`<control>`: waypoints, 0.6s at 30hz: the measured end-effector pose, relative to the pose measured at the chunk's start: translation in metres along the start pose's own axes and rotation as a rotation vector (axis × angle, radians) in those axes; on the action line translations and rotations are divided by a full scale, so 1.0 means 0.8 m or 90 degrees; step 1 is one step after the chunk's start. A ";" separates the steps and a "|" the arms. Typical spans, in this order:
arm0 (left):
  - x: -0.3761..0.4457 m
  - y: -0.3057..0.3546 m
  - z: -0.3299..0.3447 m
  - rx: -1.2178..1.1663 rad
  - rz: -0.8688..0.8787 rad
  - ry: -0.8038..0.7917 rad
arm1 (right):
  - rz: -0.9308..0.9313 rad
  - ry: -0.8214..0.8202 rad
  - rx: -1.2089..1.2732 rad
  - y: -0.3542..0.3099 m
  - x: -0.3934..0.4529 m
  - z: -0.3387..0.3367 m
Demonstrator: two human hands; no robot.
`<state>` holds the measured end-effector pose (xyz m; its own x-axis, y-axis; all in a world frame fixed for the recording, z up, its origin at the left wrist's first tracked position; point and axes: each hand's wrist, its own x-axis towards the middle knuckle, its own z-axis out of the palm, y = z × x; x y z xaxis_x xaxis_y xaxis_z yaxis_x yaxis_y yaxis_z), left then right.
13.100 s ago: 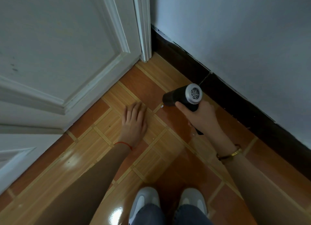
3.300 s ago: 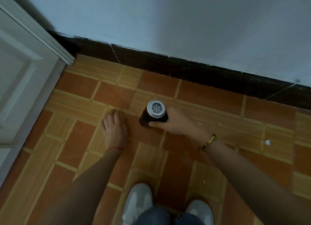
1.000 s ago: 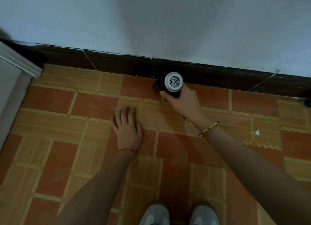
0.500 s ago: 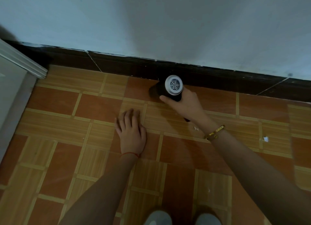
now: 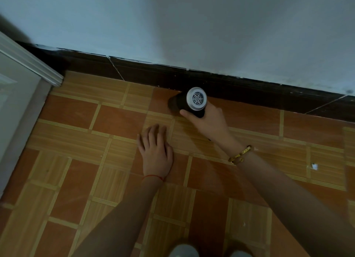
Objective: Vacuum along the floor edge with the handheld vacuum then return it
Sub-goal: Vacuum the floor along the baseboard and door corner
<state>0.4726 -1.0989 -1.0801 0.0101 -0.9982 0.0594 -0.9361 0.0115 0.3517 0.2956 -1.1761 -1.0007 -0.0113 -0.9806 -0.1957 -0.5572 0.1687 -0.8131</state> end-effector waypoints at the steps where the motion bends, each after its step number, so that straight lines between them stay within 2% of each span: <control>1: 0.000 0.000 0.000 0.001 0.000 0.002 | -0.009 0.036 -0.019 -0.002 0.003 0.002; 4: 0.002 -0.001 0.001 0.001 0.001 0.001 | -0.032 0.064 -0.055 -0.008 0.016 0.009; 10: 0.003 -0.003 0.002 -0.003 0.004 -0.007 | -0.054 -0.098 0.001 -0.027 0.036 0.038; 15: 0.003 -0.004 0.004 0.006 0.005 -0.007 | -0.086 0.047 -0.049 -0.038 0.048 0.052; 18: 0.003 -0.003 0.005 0.016 0.009 -0.007 | -0.114 0.028 -0.082 -0.050 0.053 0.063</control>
<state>0.4740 -1.1016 -1.0844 -0.0065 -0.9985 0.0544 -0.9447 0.0240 0.3270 0.3590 -1.2195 -1.0042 0.0622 -0.9977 -0.0278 -0.6544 -0.0197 -0.7558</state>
